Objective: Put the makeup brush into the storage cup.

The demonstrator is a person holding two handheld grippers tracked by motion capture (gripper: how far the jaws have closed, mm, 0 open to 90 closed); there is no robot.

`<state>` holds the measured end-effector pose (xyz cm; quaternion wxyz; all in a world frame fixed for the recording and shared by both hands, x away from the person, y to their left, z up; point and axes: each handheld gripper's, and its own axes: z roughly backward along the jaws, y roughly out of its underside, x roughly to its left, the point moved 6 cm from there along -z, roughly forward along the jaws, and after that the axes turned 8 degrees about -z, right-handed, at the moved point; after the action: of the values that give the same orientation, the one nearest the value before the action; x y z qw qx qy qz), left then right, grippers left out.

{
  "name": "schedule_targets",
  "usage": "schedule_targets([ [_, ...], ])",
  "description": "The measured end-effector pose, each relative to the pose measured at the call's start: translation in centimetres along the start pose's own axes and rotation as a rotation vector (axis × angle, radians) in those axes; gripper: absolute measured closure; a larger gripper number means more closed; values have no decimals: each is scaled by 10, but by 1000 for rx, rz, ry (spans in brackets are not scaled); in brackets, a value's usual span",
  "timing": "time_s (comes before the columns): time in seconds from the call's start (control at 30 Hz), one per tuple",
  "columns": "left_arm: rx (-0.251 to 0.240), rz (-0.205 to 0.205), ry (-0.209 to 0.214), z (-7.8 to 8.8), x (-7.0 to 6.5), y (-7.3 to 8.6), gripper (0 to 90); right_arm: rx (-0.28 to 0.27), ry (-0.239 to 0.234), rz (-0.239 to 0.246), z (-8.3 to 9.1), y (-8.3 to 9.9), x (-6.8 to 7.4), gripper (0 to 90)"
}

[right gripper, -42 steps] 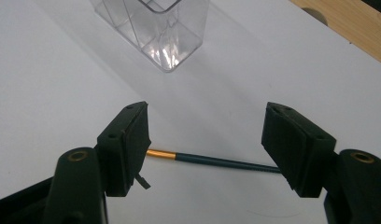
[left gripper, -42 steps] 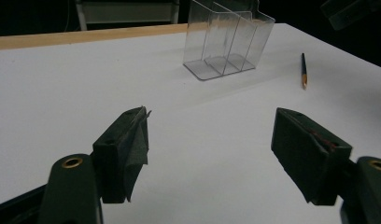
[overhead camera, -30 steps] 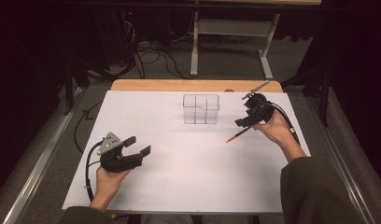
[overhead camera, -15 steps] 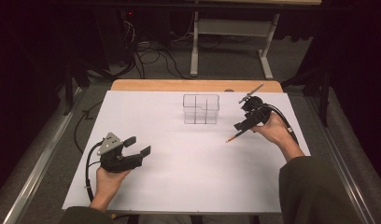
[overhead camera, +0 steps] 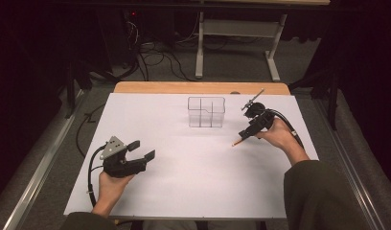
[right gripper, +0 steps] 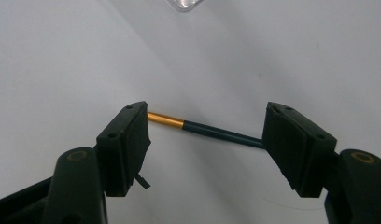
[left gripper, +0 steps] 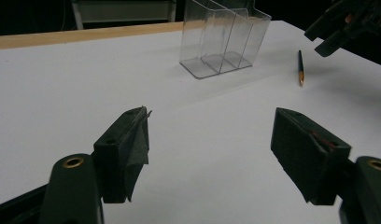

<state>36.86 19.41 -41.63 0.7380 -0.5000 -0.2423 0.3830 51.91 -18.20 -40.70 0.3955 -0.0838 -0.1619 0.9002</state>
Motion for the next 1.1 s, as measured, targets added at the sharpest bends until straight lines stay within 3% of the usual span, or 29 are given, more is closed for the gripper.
schedule_targets([
  [0.5,2,1,1,0,0,0,282,42,13,-11,-13,6,-9,334],
  [0.6,4,1,1,0,0,1,282,32,12,28,-15,5,-12,334],
  [0.87,8,-3,3,-1,-1,1,283,37,5,45,-22,5,-16,337],
  [0.9,8,-3,3,-1,-1,1,283,46,-1,23,-22,6,-14,337],
  [0.93,9,-2,3,-1,-1,1,282,41,-3,49,-24,6,-16,337],
  [1.1,6,-3,7,-1,-1,1,282,42,2,82,-27,7,-18,336],
])
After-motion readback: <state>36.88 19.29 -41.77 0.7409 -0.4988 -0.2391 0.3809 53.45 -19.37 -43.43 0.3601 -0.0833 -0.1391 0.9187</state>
